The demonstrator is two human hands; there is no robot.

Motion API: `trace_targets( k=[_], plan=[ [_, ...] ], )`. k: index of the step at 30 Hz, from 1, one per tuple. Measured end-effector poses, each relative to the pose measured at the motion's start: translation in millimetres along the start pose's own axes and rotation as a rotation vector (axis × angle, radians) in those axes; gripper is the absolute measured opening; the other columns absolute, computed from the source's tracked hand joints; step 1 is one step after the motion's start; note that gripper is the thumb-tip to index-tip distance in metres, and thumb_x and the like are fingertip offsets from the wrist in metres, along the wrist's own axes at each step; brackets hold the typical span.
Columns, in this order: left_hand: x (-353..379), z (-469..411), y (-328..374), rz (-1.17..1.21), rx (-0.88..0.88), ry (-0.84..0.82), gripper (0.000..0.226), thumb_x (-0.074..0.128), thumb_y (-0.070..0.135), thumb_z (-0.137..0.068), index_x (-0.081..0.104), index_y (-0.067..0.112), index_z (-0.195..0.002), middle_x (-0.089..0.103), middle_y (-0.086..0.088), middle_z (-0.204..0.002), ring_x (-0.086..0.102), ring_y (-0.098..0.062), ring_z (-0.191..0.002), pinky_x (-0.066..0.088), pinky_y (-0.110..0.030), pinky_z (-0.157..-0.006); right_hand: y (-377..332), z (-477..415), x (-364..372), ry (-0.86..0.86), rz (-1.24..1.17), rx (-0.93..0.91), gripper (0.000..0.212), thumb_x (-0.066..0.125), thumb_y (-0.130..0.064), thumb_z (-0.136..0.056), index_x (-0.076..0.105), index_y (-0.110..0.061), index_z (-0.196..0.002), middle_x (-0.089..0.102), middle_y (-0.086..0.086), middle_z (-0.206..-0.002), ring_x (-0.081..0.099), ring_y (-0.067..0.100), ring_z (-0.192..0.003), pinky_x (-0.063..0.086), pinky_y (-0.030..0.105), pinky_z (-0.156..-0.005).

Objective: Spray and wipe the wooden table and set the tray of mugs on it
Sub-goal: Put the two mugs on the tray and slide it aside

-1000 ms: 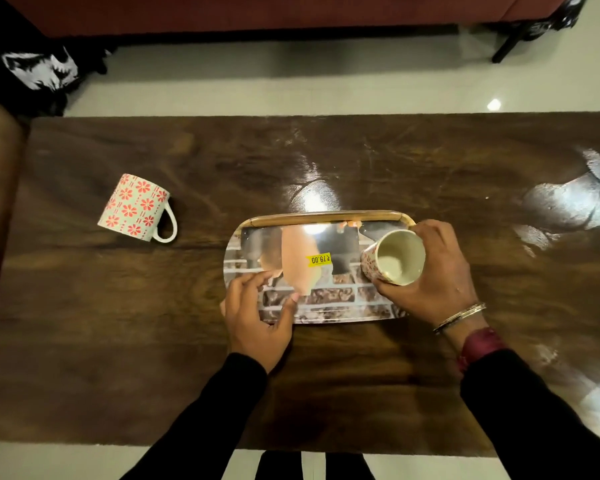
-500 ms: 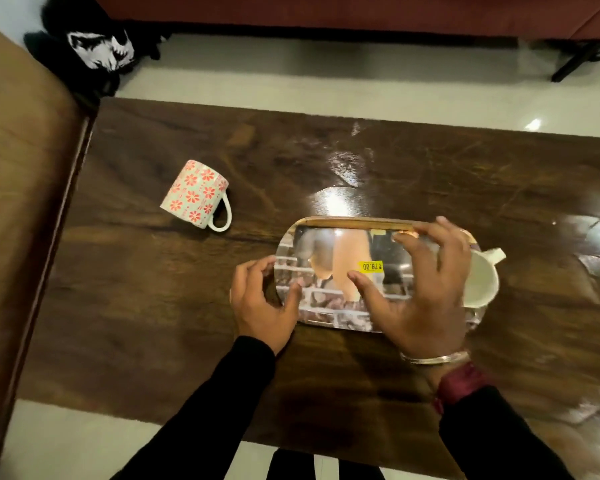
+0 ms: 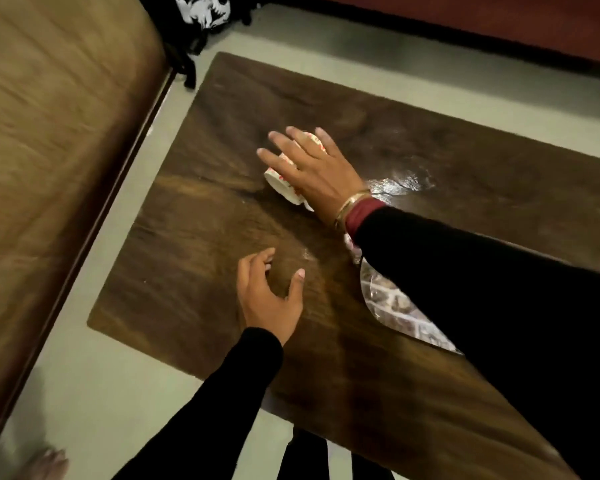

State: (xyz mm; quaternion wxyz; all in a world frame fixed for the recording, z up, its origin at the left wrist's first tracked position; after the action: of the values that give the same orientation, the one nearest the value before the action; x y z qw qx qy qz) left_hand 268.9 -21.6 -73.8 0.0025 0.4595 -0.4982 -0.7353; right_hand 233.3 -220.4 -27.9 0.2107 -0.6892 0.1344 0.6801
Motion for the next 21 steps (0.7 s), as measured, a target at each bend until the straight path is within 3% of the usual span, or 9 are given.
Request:
trace_targets(
  k=[2, 4, 6, 9, 13, 17, 21],
  plan=[
    [-4.5, 5.3, -8.5, 0.012, -0.018, 0.021, 0.053, 0.085, 0.032, -0.081, 0.061, 0.022, -0.127, 0.051, 0.010, -0.120, 0.056, -0.007, -0.106, 0.054, -0.032, -0.086, -9.7, -19.9, 12.7, -0.125, 0.130, -0.090, 0.072, 0.032, -0.011, -0.095, 0.018, -0.027, -0.164, 0.021, 0.012, -0.170, 0.017, 0.036, -0.158, 0.012, 0.061, -0.126],
    [-6.2, 9.9, -13.5, 0.025, -0.018, 0.033, 0.052, 0.085, 0.031, -0.080, 0.062, 0.021, -0.126, 0.052, 0.010, -0.119, 0.058, -0.008, -0.105, 0.056, -0.036, -0.085, -11.2, -31.3, 19.3, -0.143, 0.133, -0.059, 0.059, 0.043, -0.008, -0.100, 0.035, -0.023, -0.157, 0.041, 0.014, -0.156, 0.031, 0.037, -0.149, 0.013, 0.063, -0.125],
    [-5.9, 13.2, -13.3, 0.037, -0.008, 0.037, 0.051, 0.085, 0.029, -0.080, 0.063, 0.020, -0.125, 0.053, 0.009, -0.118, 0.059, -0.009, -0.105, 0.056, -0.039, -0.084, -4.6, -33.2, 19.9, -0.104, 0.030, 0.021, 0.059, 0.061, -0.010, -0.091, 0.046, -0.019, -0.147, 0.052, 0.011, -0.142, 0.045, 0.036, -0.136, 0.021, 0.060, -0.122],
    [-4.7, 14.2, -7.9, 0.059, 0.011, 0.043, 0.049, 0.085, 0.027, -0.080, 0.064, 0.018, -0.124, 0.054, 0.008, -0.117, 0.059, -0.010, -0.103, 0.056, -0.038, -0.083, 16.0, -8.2, 4.8, 0.119, -0.342, 0.147, 0.088, 0.086, -0.020, -0.062, 0.051, -0.018, -0.142, 0.060, 0.006, -0.136, 0.058, 0.035, -0.123, 0.040, 0.046, -0.110],
    [1.7, 11.3, 8.3, 0.092, 0.057, 0.036, 0.048, 0.086, 0.025, -0.080, 0.065, 0.018, -0.122, 0.055, 0.009, -0.116, 0.060, -0.010, -0.102, 0.055, -0.034, -0.081, 41.0, 72.6, -24.2, 0.462, -0.789, 0.415, 0.083, 0.092, -0.028, -0.060, 0.057, -0.018, -0.135, 0.064, -0.004, -0.130, 0.063, 0.018, -0.118, 0.050, 0.028, -0.101],
    [17.5, 13.2, 27.3, 0.096, 0.104, -0.030, 0.047, 0.085, 0.025, -0.081, 0.064, 0.019, -0.123, 0.054, 0.009, -0.116, 0.061, -0.012, -0.101, 0.054, -0.028, -0.081, 57.6, 158.3, -28.6, 0.634, -0.904, 0.629, 0.085, 0.100, -0.016, -0.056, 0.057, -0.010, -0.129, 0.063, -0.005, -0.122, 0.064, 0.011, -0.110, 0.052, 0.024, -0.094],
    [38.1, 23.4, 49.9, 0.096, 0.153, -0.108, 0.046, 0.084, 0.025, -0.082, 0.063, 0.020, -0.123, 0.055, 0.009, -0.114, 0.062, -0.010, -0.101, 0.051, -0.021, -0.081, 69.8, 227.1, -11.9, 0.636, -0.922, 0.731, 0.090, 0.103, -0.017, -0.056, 0.054, -0.005, -0.130, 0.062, 0.003, -0.124, 0.064, 0.015, -0.112, 0.053, 0.029, -0.094]
  ],
)
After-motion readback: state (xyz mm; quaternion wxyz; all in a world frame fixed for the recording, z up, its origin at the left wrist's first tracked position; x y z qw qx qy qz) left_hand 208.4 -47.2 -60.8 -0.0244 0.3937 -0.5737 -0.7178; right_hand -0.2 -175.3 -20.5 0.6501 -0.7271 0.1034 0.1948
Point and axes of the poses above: each hand's wrist, its own z-axis away from the middle knuckle, its own x-axis out of the palm, y = z × x, the point moved 8 cm from there along -z, towards the middle knuckle
